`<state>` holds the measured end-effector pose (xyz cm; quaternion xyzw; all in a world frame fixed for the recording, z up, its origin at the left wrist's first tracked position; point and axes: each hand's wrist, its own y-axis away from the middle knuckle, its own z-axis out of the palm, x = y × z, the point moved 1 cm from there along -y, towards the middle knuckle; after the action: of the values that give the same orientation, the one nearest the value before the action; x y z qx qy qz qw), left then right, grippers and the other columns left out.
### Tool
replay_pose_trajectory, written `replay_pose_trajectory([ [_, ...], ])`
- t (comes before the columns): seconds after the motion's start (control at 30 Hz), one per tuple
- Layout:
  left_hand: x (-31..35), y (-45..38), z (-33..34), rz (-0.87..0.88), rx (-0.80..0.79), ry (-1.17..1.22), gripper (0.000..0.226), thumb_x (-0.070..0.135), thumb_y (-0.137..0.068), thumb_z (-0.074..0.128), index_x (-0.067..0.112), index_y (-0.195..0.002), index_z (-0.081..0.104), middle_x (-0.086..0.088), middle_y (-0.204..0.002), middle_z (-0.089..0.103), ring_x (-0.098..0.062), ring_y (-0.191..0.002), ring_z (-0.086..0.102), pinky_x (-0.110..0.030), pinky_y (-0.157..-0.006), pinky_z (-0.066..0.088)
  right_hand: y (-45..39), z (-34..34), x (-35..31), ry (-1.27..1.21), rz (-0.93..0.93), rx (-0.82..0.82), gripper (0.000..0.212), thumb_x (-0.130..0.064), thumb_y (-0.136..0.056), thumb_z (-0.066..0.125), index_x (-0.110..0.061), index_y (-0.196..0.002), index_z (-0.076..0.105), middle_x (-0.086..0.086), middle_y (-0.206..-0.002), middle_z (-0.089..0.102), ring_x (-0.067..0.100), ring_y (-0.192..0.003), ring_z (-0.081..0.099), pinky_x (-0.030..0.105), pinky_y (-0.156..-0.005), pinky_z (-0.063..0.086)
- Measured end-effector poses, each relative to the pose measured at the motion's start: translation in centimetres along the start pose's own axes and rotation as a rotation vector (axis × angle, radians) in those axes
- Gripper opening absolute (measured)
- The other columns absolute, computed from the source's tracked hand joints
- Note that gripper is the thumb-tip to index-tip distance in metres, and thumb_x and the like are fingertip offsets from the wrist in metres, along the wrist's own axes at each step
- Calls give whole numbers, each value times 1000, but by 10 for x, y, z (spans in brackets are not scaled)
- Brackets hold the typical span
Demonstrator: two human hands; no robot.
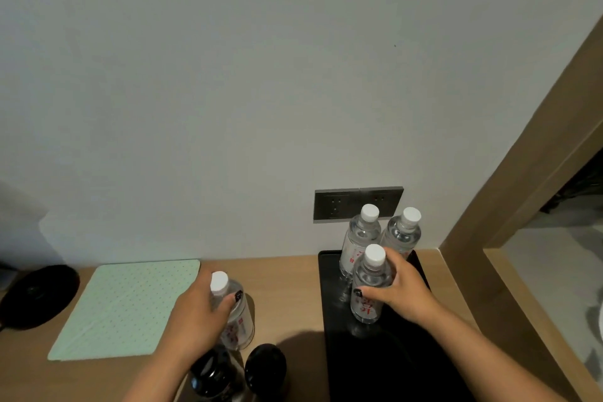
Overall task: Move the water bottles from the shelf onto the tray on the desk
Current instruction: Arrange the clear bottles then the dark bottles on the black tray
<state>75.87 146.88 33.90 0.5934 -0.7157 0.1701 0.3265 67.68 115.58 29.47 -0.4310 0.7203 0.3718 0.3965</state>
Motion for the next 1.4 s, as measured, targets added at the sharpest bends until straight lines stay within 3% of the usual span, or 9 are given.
replay_pose_trajectory([
  [0.17, -3, -5, 4, -11, -5, 113, 19, 20, -85, 65, 29, -97, 53, 9, -93, 62, -14, -91, 58, -24, -68, 43, 0, -2, 8, -7, 35, 47, 76, -7, -64, 85, -23, -128, 48, -1, -127, 45, 12, -119, 42, 28, -103, 33],
  [0.3, -3, -12, 9, -7, -7, 135, 20, 22, -85, 66, 26, -103, 57, 6, -98, 63, -15, -94, 58, -27, -71, 44, 3, -3, 6, 6, 70, 93, 64, -3, -64, 84, -16, -118, 52, -4, -110, 57, 12, -105, 54, 16, -83, 38],
  [0.47, 4, -12, 15, 39, 2, 156, 22, 21, -85, 66, 36, -93, 53, 12, -94, 58, -12, -91, 55, -28, -74, 42, 7, 6, 7, -42, 72, 98, 57, 4, -69, 78, -14, -118, 53, -17, -98, 55, -9, -85, 51, -3, -63, 40],
  [0.63, -3, -9, 14, 57, 20, 183, 28, 21, -85, 66, 44, -87, 52, 14, -95, 59, -2, -87, 54, -24, -70, 42, 3, 9, 3, -49, 83, 142, 60, -4, -69, 80, -15, -122, 53, -4, -116, 51, 7, -102, 53, 18, -90, 40],
  [0.73, -12, -3, 12, 40, 41, 237, 26, 17, -86, 65, 41, -91, 55, 16, -95, 59, 3, -87, 52, -17, -68, 40, -1, 11, -2, -65, 89, 156, 60, -2, -69, 80, -13, -122, 52, -1, -119, 48, 9, -102, 50, 23, -91, 39],
  [0.9, -39, 5, 10, -34, 28, 332, 31, 16, -82, 69, 25, -112, 63, 9, -110, 64, -9, -104, 56, -27, -82, 43, -6, 11, -2, -59, 72, 163, 57, 1, -71, 77, -12, -121, 53, -6, -110, 50, 8, -105, 47, 23, -92, 36],
  [1.07, -34, 7, 16, 19, 80, 347, 32, 14, -83, 68, 39, -101, 59, 17, -106, 61, 2, -100, 53, -20, -75, 41, -3, 17, 6, -58, 73, 235, 64, -1, -70, 79, -11, -127, 53, 4, -127, 53, 14, -113, 51, 27, -97, 38],
  [1.27, -28, 5, 18, 33, 116, 343, 30, 15, -84, 67, 42, -94, 57, 18, -103, 60, 3, -96, 53, -18, -72, 41, 1, 20, 5, -52, 57, 260, 68, -3, -72, 78, -12, -133, 50, 1, -128, 53, 13, -118, 48, 25, -92, 39],
  [1.4, -21, 5, 18, 45, 101, 315, 31, 15, -81, 70, 40, -95, 59, 11, -104, 63, 1, -95, 55, -15, -73, 41, 10, 20, 1, 26, 140, 287, 85, -11, -67, 83, -15, -140, 40, 11, -141, 39, 25, -129, 44, 37, -110, 35],
])
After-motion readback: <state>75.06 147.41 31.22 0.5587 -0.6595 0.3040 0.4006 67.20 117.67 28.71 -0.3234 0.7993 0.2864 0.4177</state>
